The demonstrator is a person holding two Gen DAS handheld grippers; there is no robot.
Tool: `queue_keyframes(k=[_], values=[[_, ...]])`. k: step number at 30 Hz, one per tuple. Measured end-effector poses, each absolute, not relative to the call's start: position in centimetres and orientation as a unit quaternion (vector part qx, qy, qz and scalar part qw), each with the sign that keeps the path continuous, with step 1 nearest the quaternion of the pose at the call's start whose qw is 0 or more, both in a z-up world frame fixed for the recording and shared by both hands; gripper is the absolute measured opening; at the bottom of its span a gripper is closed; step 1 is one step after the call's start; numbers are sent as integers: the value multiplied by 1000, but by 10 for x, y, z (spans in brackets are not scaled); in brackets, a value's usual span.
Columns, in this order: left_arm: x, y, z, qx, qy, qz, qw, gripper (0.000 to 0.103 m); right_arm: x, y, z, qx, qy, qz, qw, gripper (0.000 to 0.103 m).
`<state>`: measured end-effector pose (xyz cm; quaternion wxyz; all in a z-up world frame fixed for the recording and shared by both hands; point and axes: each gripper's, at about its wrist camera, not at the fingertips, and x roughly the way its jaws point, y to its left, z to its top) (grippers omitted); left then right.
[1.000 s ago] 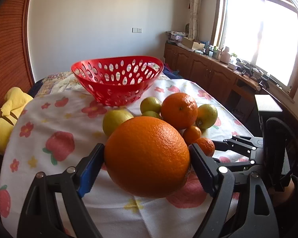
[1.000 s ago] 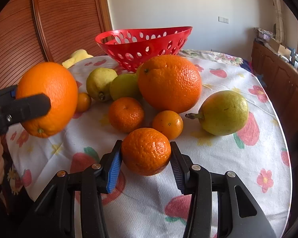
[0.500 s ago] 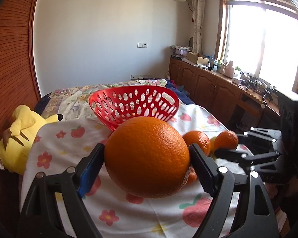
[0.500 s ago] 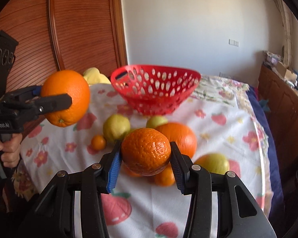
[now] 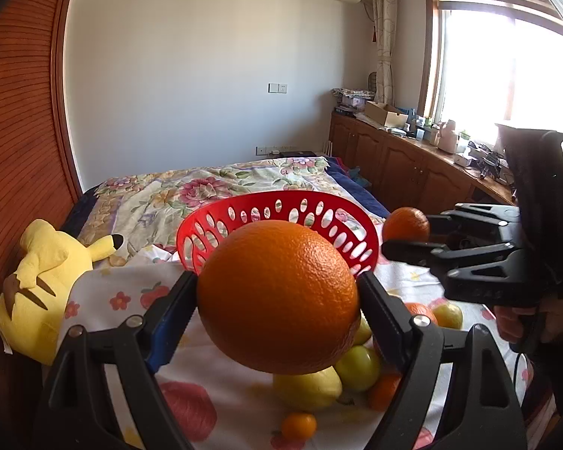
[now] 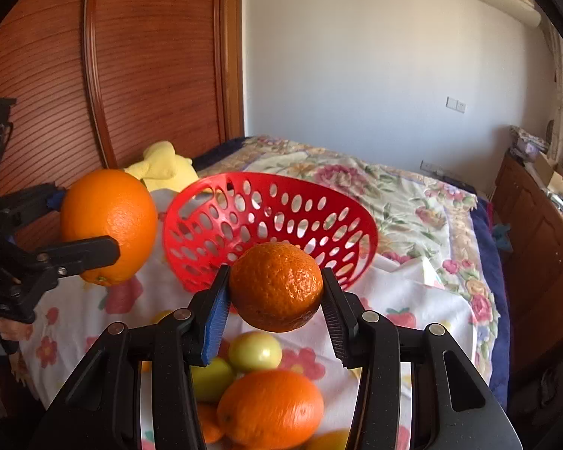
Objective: Organize fruits
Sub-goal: 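Lift the orange with the left tool while the right tool carries the tangerine over the red basket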
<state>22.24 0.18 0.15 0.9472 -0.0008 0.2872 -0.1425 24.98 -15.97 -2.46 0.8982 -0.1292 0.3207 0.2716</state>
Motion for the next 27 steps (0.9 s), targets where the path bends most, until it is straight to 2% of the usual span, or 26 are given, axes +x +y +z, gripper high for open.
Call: queue_keyframes(k=[14,27], values=[[291,-6,-21,6,314,-145,938,84,315,-136,-74,-171,400,291,852,47],[316,-12,-35,17,329,-149,932,84,322,-142,-67,-169,392,286,858,48]])
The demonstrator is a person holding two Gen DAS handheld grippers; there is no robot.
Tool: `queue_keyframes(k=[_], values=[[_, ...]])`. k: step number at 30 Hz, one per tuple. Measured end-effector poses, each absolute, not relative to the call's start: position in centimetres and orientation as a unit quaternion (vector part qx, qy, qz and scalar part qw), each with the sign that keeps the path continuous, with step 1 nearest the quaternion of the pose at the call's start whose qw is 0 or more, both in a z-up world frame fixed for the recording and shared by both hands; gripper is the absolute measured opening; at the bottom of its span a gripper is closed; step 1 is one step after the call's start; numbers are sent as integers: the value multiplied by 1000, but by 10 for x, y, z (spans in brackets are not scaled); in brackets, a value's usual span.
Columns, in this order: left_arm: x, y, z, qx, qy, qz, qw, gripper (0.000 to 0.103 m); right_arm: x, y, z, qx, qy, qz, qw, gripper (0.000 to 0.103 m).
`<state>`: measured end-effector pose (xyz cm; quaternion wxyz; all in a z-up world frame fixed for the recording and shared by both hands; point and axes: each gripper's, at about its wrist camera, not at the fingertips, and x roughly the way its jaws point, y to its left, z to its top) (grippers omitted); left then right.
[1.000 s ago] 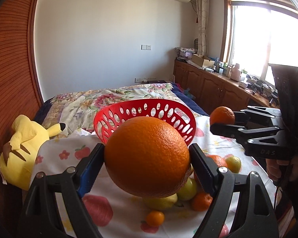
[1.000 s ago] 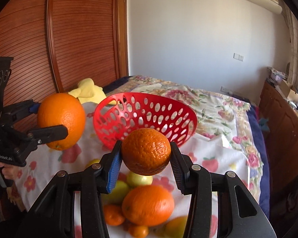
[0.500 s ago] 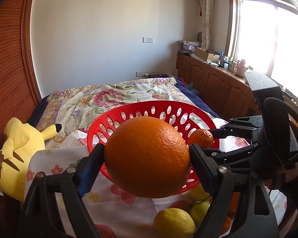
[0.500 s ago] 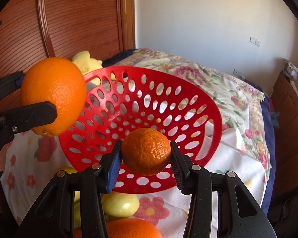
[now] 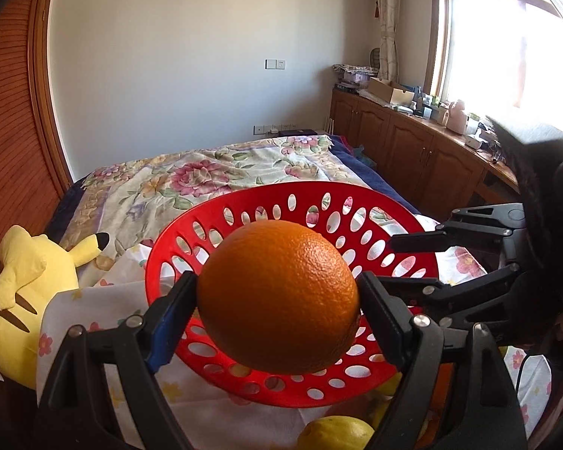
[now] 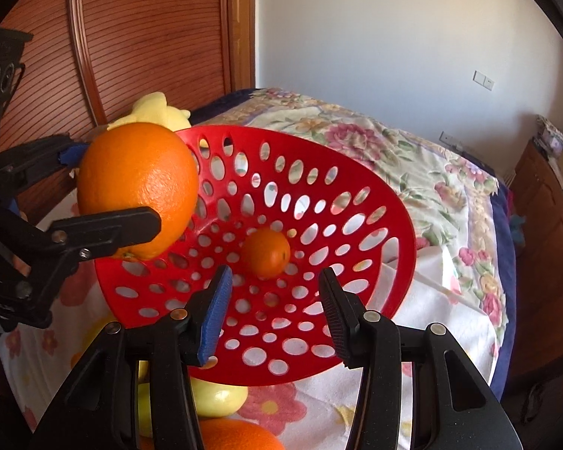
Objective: Organize fruits
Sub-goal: 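Lift the orange with the left tool while the right tool carries the tangerine over the red basket, then open the left tool dropping the orange while the right tool releases the tangerine into the basket, then withdraw both tools from the basket back toward the fruit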
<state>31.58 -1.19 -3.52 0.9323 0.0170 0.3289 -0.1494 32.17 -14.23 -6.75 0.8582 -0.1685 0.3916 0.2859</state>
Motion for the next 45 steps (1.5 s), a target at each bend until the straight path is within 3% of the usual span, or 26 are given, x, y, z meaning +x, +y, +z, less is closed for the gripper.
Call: queue_keyframes(k=[22,34,45], values=[[341,-51,-79,96,421,-143,890,85,310,-167,-41,-133,349,281,884,53],[325,-42,-36,74,360,-155,917,84,303,-179,-41,-119,349,272,889,54],[252,-9,-33,3,323,-160,933,84,256,-204,-40,-94,336,241,906,56]])
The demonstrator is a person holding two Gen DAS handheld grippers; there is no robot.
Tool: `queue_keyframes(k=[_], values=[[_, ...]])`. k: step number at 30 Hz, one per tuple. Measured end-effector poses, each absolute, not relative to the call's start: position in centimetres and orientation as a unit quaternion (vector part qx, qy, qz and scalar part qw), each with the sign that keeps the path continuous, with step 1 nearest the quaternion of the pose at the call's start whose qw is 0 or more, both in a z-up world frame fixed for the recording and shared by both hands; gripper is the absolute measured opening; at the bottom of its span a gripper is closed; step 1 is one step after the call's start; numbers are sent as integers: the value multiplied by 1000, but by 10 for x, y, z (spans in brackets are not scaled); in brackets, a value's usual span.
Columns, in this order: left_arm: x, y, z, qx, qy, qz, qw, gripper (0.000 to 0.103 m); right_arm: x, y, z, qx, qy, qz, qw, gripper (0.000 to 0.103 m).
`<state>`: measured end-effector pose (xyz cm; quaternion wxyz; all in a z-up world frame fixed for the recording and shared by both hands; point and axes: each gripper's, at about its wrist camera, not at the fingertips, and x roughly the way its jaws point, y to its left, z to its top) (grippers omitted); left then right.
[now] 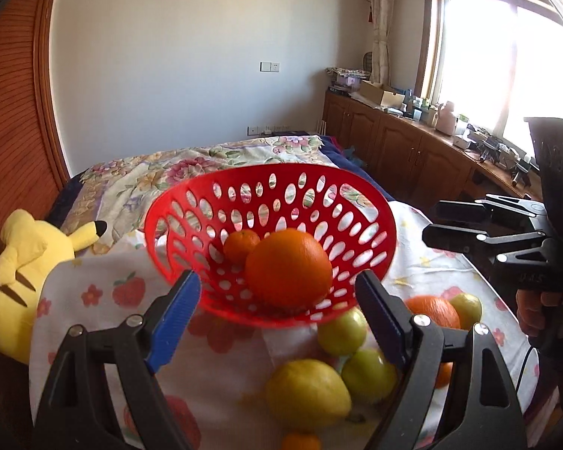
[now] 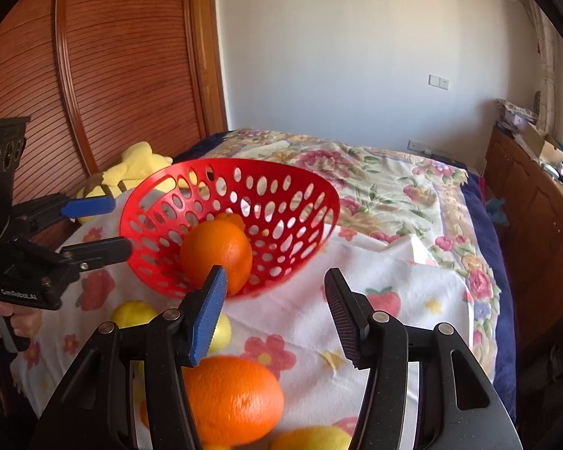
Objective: Organize fruits
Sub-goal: 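Withdraw both tools from the basket back toward the fruit, then grasp the green pear with the right tool while the left tool grasps a small tangerine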
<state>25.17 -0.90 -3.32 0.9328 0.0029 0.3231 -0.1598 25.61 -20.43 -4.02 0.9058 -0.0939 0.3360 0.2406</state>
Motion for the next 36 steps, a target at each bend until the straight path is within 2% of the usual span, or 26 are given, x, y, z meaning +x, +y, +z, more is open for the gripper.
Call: queue_keyframes(k=[21,36], values=[[161,13,-95,-26,334,-151,930,85,171,-257,-80,-59,344,156,924,62],[141,-1,-115,9,341,-140,930,85,165,-268,-104,-43,353,130,926,77]])
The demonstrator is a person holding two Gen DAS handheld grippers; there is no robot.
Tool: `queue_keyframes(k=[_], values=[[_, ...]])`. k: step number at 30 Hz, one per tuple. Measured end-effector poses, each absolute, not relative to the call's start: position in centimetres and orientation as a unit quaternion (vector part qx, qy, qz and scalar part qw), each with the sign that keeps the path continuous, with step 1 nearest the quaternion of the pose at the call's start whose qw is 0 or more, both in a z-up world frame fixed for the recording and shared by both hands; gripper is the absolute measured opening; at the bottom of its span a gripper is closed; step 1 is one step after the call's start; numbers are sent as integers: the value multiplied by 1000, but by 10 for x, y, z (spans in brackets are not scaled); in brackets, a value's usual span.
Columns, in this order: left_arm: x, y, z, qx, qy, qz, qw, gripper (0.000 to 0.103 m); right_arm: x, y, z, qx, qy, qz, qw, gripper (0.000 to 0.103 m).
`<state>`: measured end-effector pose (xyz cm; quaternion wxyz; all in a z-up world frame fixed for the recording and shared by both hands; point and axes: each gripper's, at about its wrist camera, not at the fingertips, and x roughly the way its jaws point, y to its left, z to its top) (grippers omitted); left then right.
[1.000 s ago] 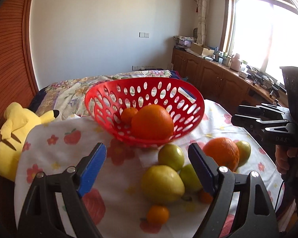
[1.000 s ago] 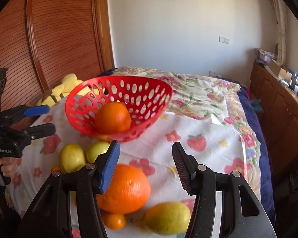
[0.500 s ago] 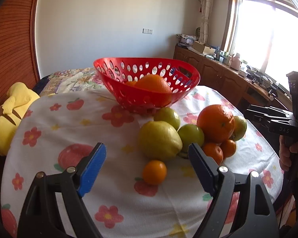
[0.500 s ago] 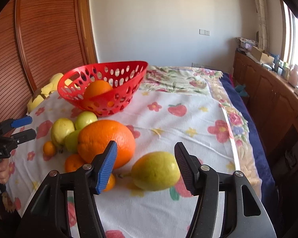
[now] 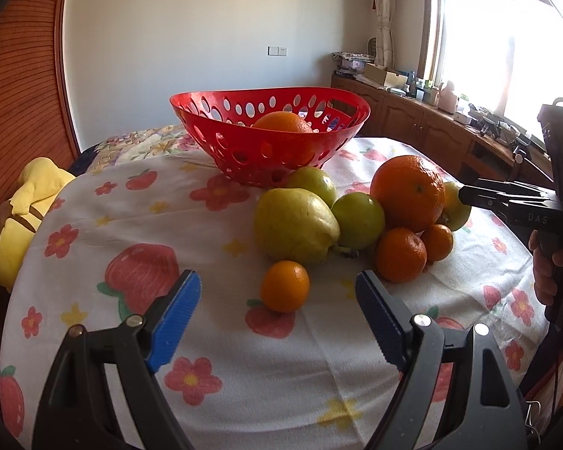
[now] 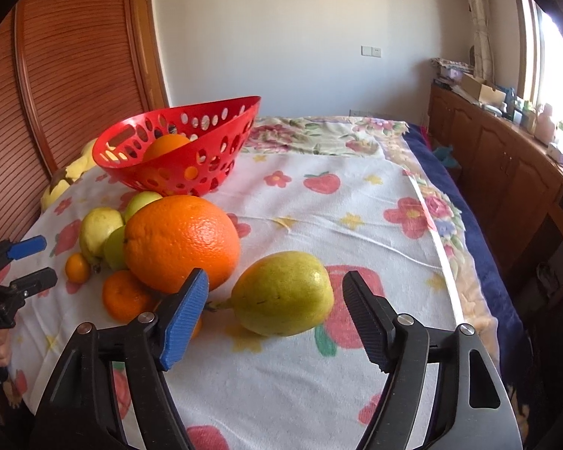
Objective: Organize fruits
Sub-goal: 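Grasp the green pear with the right tool while the left tool grasps a small tangerine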
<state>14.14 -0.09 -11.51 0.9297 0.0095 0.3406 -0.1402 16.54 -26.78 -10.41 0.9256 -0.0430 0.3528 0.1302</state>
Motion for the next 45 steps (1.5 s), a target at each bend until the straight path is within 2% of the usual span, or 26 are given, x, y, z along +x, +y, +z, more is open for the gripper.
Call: queue_keyframes(k=[16,20,36,38,41,42,45], values=[[136,-6,-123,8,343,-151,927,85,182,-263,-130,-44,392,116,912,79],[136,-5,-123,6,343,-150,927,85,182,-263,-129,-39,392,118,912,71],[137,-6,-126,5,349,-150,925,84,139,-261,-120,-16,367,146,919,70],[137,-7,-126,5,350,-156,924,81,136,-258,-122,-20,365,146,919,70],[137,-9,-128,8,355,-160,921,69,137,-258,-128,-19,370,146,917,70],[138,-9,-129,8,359,-161,919,63,137,-258,-129,-17,372,145,917,70],[139,-9,-130,8,363,-161,918,57,136,-260,-129,-17,365,142,920,70]])
